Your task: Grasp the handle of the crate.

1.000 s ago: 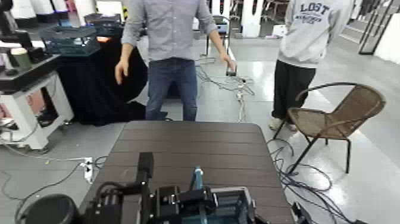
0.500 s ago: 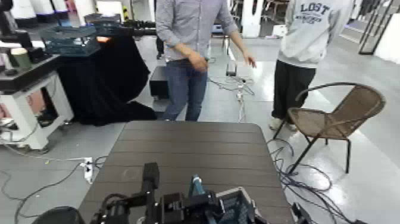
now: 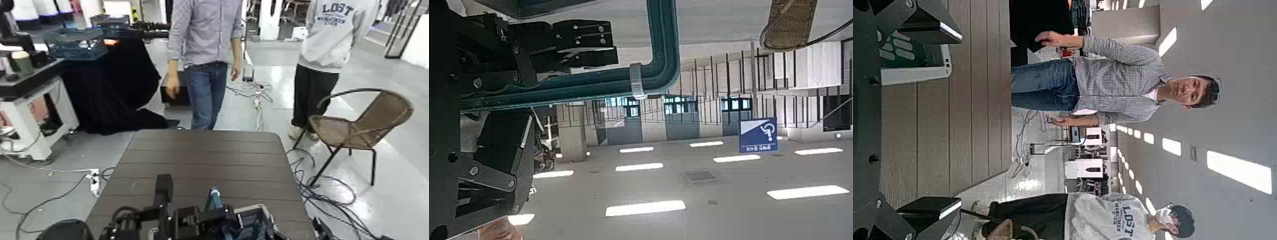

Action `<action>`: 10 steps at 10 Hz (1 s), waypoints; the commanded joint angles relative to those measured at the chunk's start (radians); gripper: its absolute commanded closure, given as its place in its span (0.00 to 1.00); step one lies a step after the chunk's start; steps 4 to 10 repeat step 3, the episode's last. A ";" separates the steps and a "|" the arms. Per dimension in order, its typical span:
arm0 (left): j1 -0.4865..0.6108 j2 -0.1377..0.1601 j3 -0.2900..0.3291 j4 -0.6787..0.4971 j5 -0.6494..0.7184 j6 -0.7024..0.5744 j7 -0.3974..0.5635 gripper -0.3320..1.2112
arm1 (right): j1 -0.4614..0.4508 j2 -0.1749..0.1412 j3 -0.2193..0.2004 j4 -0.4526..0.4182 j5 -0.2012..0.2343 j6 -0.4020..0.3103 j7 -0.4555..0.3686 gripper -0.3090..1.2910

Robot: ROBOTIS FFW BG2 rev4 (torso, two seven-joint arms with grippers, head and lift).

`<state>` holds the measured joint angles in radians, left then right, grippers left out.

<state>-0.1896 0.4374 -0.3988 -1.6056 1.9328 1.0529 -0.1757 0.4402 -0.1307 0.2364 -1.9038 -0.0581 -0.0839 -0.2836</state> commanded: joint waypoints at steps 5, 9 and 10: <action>-0.008 0.003 -0.012 0.006 0.000 -0.005 -0.010 0.99 | -0.001 -0.001 -0.008 -0.004 -0.002 0.018 0.014 0.29; -0.008 0.003 -0.012 0.006 0.000 -0.005 -0.010 0.99 | -0.001 -0.001 -0.008 -0.004 -0.002 0.018 0.014 0.29; -0.008 0.003 -0.012 0.006 0.000 -0.005 -0.010 0.99 | -0.001 -0.001 -0.008 -0.004 -0.002 0.018 0.014 0.29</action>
